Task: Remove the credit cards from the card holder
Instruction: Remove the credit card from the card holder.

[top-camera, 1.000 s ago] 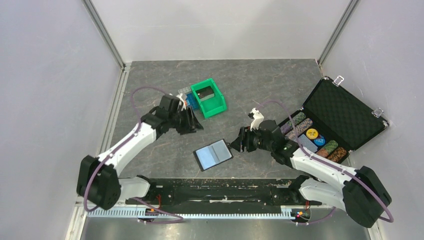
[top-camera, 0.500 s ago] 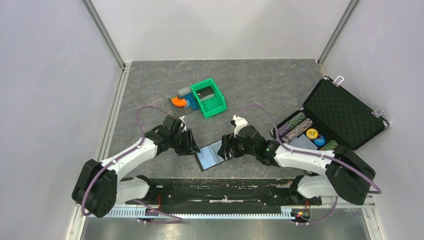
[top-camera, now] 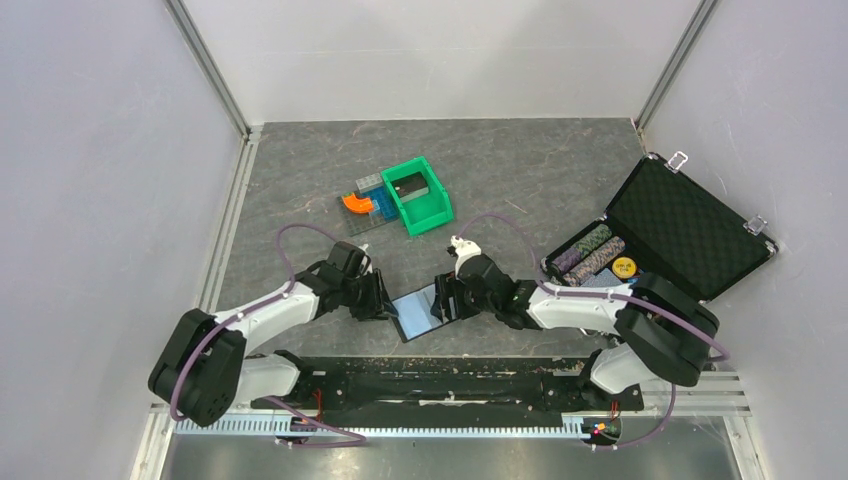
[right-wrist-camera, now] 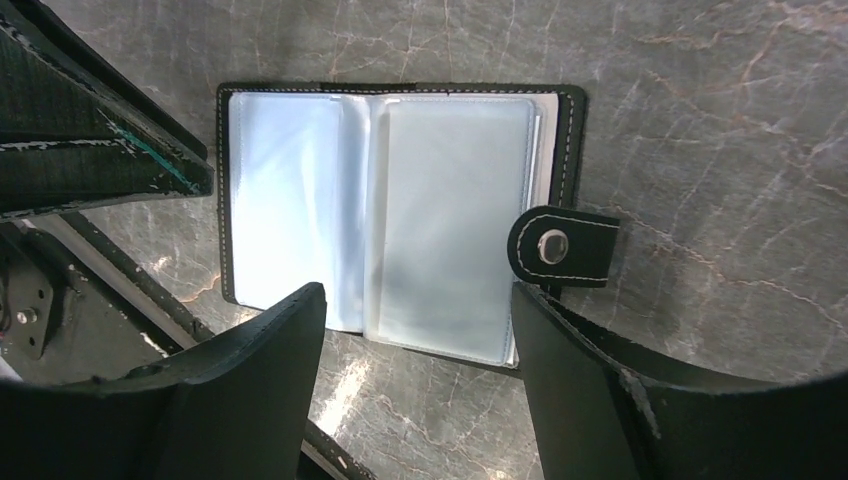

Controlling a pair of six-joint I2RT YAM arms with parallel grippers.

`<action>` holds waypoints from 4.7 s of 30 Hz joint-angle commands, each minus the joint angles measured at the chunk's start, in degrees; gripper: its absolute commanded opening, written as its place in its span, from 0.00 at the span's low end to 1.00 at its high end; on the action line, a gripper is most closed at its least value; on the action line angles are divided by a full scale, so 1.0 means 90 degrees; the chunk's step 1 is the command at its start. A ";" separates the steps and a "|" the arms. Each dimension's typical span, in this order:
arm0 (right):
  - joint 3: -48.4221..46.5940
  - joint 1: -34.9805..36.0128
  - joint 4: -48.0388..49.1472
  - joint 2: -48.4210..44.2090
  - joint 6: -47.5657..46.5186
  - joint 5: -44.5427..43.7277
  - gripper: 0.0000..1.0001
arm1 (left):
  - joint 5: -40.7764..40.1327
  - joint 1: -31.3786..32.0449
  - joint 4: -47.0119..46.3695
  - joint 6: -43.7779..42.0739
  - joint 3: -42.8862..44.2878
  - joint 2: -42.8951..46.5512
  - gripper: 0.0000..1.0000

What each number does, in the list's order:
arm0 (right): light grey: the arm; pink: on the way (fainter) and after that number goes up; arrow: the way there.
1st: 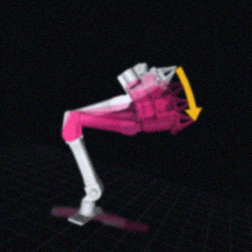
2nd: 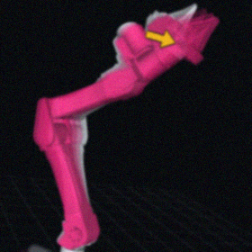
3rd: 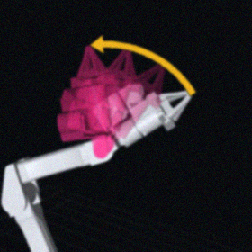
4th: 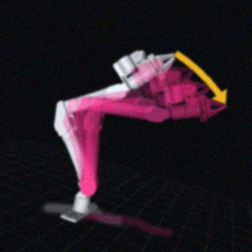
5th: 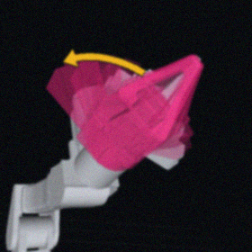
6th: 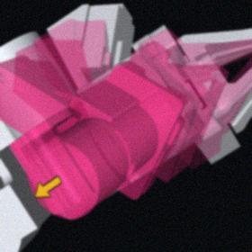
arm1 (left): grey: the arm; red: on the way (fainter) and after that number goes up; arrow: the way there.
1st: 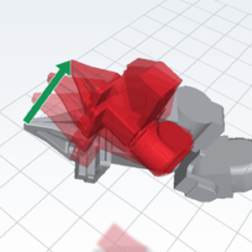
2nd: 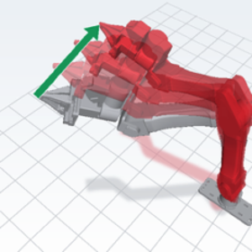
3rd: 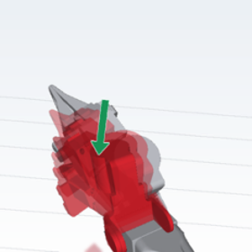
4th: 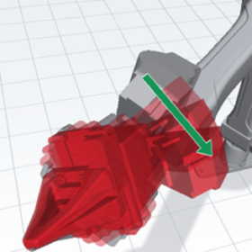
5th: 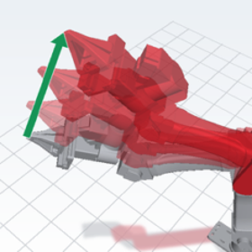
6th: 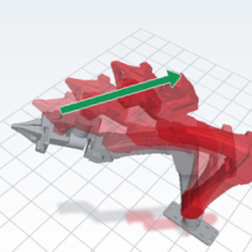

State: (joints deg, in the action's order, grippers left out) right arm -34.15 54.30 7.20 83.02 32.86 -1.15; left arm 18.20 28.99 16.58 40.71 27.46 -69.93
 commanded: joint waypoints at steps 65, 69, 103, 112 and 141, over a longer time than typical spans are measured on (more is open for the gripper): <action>-0.0287 -0.0233 -0.0031 -0.0251 -0.0421 -0.0126 0.69 | 0.0011 0.0001 -0.0431 0.0521 -0.0042 0.0439 0.38; -0.0287 -0.0233 0.0020 -0.0106 -0.0400 -0.0123 0.68 | -0.0049 -0.0004 -0.0524 0.0487 -0.0180 0.0314 0.37; 0.0045 -0.0231 0.0970 -0.0074 0.0096 0.1197 0.41 | 0.0069 0.0002 -0.1141 0.0564 -0.0444 -0.0335 0.34; 0.0143 -0.0190 0.1294 -0.0173 0.0273 0.1572 0.38 | 0.0085 0.0001 -0.1073 0.0584 -0.0396 -0.0240 0.34; -0.0071 0.0075 0.1139 0.0090 0.0168 0.1307 0.26 | -0.0231 -0.0007 -0.0161 0.0272 0.0175 0.0168 0.37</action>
State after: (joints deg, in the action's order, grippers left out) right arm -32.86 54.65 17.06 83.44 35.33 11.97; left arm 17.61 28.95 13.10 44.75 26.02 -70.19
